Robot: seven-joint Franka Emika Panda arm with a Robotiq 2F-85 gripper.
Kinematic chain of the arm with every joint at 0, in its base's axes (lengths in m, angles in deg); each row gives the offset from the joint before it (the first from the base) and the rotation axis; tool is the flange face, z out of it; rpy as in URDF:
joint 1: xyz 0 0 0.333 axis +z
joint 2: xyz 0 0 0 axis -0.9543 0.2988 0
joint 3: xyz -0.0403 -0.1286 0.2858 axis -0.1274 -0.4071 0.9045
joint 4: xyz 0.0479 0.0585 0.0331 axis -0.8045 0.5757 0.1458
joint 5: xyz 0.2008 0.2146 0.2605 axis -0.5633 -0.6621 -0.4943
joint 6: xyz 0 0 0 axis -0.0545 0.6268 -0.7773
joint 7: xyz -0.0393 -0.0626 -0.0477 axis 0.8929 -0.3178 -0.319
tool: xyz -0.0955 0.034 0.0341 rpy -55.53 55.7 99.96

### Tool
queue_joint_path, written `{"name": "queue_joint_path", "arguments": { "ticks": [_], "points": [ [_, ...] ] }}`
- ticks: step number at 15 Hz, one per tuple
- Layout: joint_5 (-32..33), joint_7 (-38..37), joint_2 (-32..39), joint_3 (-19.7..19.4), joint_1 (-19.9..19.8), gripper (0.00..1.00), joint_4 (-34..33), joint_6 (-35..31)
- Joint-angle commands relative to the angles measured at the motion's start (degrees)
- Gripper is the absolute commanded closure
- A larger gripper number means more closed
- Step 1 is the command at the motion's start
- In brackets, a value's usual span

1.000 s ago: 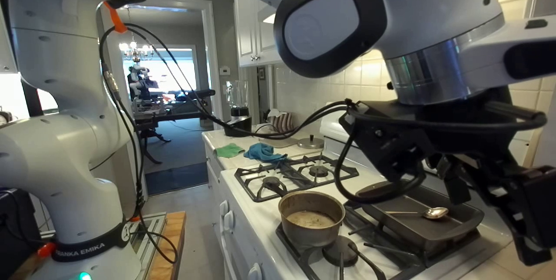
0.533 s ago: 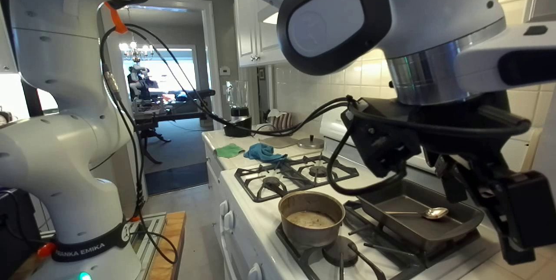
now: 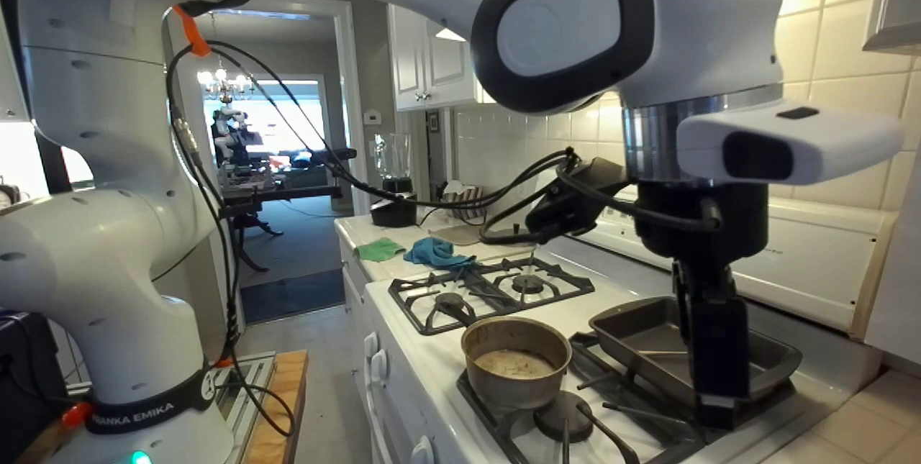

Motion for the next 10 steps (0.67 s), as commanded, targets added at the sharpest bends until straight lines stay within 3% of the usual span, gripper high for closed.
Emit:
{"name": "queue_joint_path", "arguments": {
  "ticks": [1, 10],
  "points": [
    [1.96, -7.07, 0.97, -0.52, 1.88, 0.00, -0.92, 6.02],
    [0.46, -6.83, 5.14, -0.05, 3.24, 0.00, -0.29, 5.21]
  ]
}}
